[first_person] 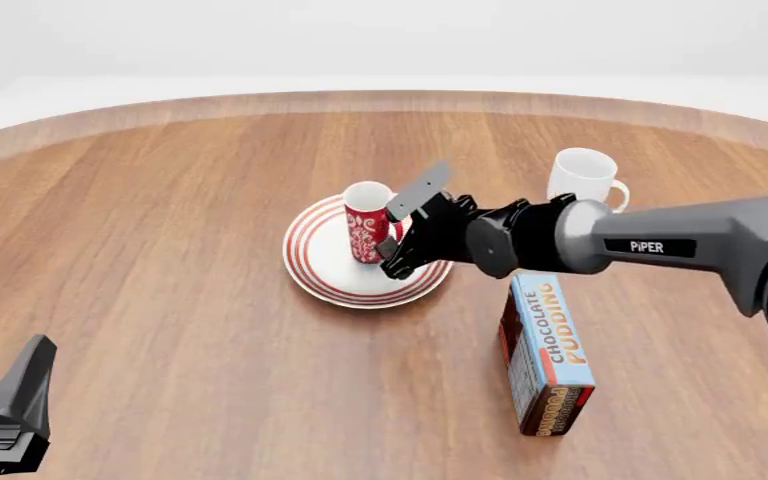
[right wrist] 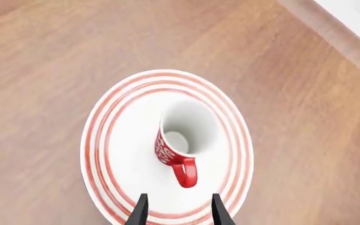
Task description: Pick up the red mug and put it on the plate
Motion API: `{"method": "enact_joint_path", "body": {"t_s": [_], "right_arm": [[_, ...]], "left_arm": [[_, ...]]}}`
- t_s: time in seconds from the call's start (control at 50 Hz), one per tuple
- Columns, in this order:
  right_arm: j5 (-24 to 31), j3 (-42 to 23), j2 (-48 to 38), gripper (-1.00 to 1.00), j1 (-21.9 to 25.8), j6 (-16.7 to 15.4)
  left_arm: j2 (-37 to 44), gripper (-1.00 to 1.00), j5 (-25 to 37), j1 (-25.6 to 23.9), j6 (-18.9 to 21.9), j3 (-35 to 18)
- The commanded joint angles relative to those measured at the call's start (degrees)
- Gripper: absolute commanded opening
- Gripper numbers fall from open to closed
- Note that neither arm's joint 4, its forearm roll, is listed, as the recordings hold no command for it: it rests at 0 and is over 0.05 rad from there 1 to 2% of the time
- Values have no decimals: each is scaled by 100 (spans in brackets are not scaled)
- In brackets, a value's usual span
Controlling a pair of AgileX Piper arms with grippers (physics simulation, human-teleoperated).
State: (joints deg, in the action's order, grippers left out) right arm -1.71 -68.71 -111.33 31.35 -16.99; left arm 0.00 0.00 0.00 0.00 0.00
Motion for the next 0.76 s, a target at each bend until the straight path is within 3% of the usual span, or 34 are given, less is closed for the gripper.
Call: {"method": "enact_joint_path", "body": {"t_s": [0.02, 0.26, 0.34, 0.4, 0.44, 0.76], "right_arm": [[54, 208, 342, 100, -19, 18], [160, 994, 1528, 100, 38, 109], [160, 996, 1530, 100, 38, 110], [225, 1154, 1815, 100, 32, 94], [353, 1350, 2298, 100, 93, 248], [646, 1861, 3542, 100, -3, 287]], "left_arm": [[0, 100, 0, 0, 0, 0], [0, 100, 0, 0, 0, 0], [0, 100, 0, 0, 0, 0], [0, 100, 0, 0, 0, 0], [0, 100, 0, 0, 0, 0], [0, 100, 0, 0, 0, 0]]}}
